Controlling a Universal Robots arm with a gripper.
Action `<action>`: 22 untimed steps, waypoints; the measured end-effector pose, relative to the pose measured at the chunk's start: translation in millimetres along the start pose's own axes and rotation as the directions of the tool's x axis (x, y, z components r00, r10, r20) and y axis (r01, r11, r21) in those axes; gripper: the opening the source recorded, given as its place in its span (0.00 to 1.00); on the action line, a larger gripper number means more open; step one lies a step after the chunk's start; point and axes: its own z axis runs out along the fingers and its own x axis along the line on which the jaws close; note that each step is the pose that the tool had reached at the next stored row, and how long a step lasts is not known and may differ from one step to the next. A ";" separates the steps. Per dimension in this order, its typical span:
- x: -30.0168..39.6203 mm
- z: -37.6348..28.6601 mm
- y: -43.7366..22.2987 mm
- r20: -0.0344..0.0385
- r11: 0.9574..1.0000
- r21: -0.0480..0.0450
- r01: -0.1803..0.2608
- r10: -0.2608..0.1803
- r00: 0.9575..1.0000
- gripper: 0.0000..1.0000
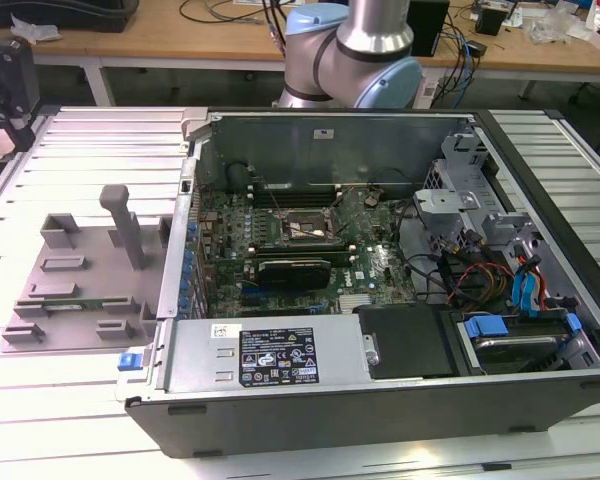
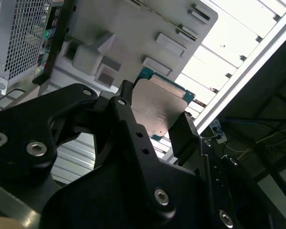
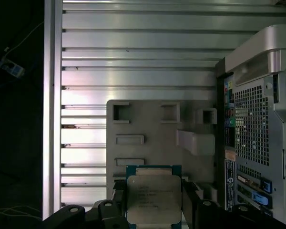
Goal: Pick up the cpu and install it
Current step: 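Pick up the cpu and move it towards the insertion slot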
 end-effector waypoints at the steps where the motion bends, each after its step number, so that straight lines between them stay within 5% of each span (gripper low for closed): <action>1: -2.8 0.1 0.0 0.000 1.000 0.000 0.000 0.000 1.000 0.55; 22: -41.2 0.9 0.0 0.000 1.000 0.000 0.000 0.000 1.000 0.55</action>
